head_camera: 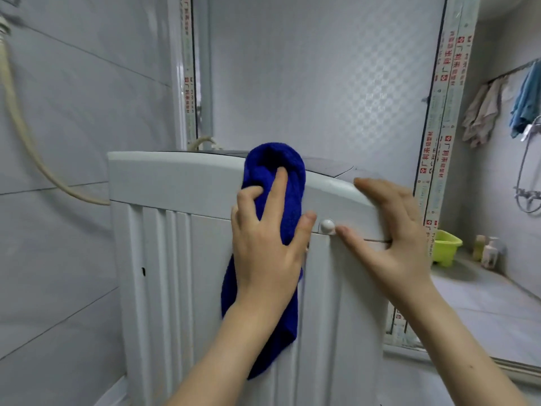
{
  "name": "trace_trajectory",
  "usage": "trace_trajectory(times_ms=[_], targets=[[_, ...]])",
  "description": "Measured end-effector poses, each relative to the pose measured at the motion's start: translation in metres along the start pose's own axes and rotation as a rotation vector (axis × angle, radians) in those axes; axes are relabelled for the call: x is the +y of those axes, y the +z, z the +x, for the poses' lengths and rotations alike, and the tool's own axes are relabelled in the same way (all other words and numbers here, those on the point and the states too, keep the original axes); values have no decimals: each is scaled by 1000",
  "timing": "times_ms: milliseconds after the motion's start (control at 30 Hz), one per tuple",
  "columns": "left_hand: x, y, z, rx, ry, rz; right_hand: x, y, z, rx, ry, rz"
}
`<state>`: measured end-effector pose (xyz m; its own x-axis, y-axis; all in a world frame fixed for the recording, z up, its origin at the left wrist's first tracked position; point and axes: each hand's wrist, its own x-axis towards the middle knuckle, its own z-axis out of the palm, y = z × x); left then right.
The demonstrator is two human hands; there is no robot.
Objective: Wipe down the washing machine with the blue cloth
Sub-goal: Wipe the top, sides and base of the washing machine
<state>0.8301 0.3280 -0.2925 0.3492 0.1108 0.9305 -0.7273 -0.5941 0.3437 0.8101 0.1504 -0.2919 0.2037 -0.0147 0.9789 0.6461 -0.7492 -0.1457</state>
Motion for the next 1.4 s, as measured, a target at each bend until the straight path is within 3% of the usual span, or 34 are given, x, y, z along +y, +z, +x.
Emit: trace_trajectory(times_ms=[133,267,400,467,600,700,900,1033,1100,1267,1400], targets=[[19,11,-22,-5,34,41,1,0,-5,-15,75,207],[0,-1,-9,-13,149,136,0,1,-5,7,67,240],[-33,-15,4,73,-103,113,0,-1,-3,9,21,225],[-21,-8,1,86,-127,70,-1,1,-2,8,9,233],[28,11,-16,-22,72,34,3,-1,-4,-32,6,251],[24,9,-15,-49,118,55,3,-8,-4,-94,17,201],[-1,1,-3,64,-157,13,1,-17,-3,-155,54,218],[43,18,-23,-39,102,57,0,-12,-5,-131,117,333],[42,17,-26,-54,128,78,-3,-12,-7,-123,166,353],[23,12,-38,-34,134,73,-10,-8,-46,-49,193,101],[-13,15,-95,-21,64,129,-10,7,-117,-28,268,25]])
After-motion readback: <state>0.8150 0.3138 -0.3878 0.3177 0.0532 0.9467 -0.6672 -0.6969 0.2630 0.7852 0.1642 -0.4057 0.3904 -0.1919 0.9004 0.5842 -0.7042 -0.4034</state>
